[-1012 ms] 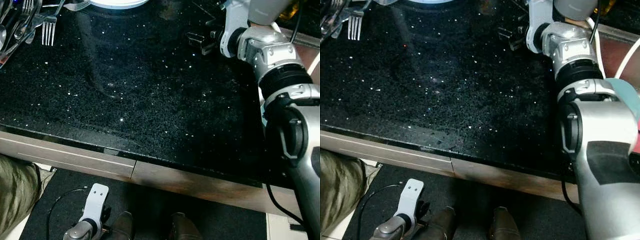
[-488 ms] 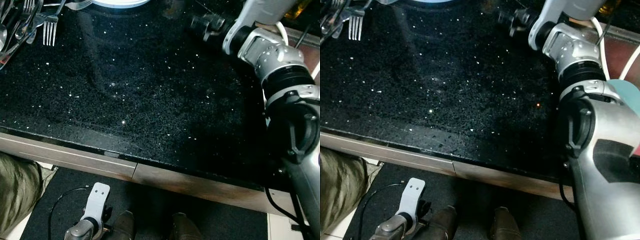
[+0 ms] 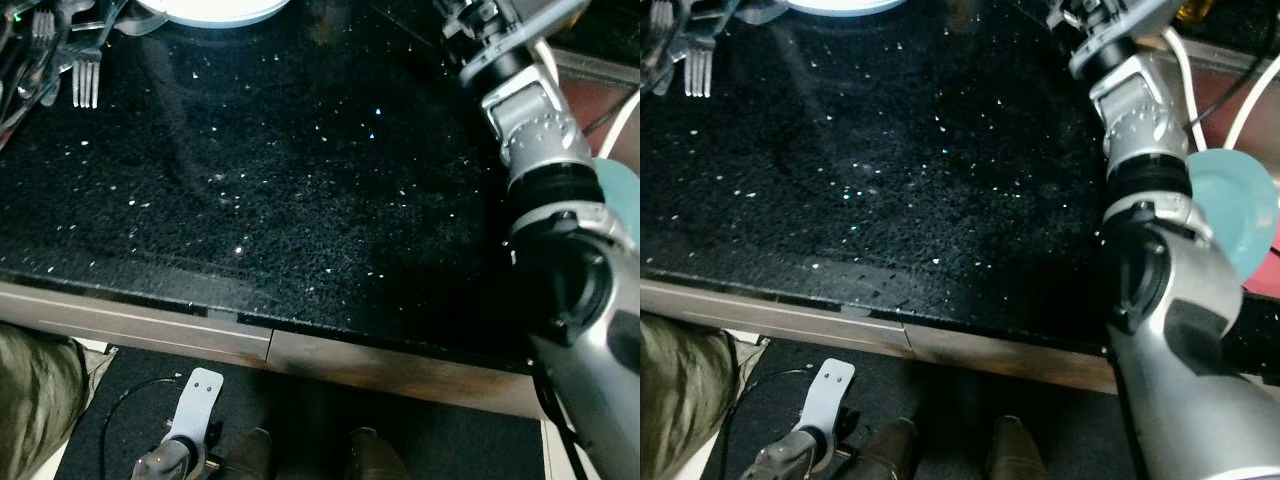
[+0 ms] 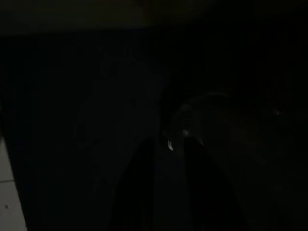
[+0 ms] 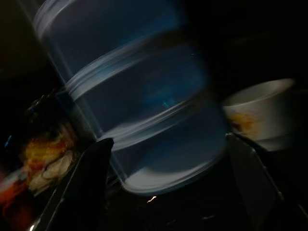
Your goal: Kitchen organization
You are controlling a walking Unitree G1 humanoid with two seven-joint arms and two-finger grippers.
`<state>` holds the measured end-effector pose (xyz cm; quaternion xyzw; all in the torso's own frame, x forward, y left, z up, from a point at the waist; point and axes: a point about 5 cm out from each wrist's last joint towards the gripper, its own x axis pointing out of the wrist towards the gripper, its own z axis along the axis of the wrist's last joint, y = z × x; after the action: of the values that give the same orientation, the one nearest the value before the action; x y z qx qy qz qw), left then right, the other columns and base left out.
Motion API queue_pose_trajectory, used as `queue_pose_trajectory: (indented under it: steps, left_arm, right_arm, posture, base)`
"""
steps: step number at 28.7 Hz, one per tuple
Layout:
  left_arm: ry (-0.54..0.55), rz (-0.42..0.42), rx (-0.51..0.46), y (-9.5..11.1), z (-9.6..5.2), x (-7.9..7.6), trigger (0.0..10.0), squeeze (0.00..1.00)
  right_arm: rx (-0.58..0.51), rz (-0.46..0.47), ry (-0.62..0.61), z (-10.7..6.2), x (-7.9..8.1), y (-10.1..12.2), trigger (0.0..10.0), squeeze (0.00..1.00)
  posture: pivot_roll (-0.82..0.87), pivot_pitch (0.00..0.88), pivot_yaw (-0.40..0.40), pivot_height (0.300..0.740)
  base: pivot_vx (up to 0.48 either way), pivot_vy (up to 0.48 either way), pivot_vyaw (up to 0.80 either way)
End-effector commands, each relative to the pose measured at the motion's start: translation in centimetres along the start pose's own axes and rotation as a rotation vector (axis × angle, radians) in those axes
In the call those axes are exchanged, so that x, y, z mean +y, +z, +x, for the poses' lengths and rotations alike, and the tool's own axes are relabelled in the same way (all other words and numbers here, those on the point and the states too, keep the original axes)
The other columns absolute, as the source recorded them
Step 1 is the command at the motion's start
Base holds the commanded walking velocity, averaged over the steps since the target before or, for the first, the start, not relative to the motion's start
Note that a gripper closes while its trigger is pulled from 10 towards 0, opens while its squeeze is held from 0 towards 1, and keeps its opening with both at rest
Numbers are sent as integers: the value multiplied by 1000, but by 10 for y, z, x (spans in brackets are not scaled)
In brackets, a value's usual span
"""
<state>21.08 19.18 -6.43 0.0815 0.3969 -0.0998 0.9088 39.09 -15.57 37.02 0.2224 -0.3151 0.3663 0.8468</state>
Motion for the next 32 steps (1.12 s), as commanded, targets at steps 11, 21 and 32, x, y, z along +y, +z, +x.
queue_pose_trajectory:
  steps: [11,21,32]
  left_arm:
    - [7,-11,71,-20,-4,-2,10000,0]
    - [20,21,67,-16,-3,-1,10000,0]
    - [55,58,50,-14,-3,1,10000,0]
  right_arm:
    - [22,7,39,-10,27,-21,10000,0]
    - [-26,9,-31,-13,33,-14,10000,0]
    - [-143,104,-154,-29,32,-11,10000,0]
  posture:
    - [149,207,-61,740]
    - [152,185,-59,740]
    - [154,129,-48,740]
  base:
    - [0,0,781]
    - [0,0,781]
    - [0,0,636]
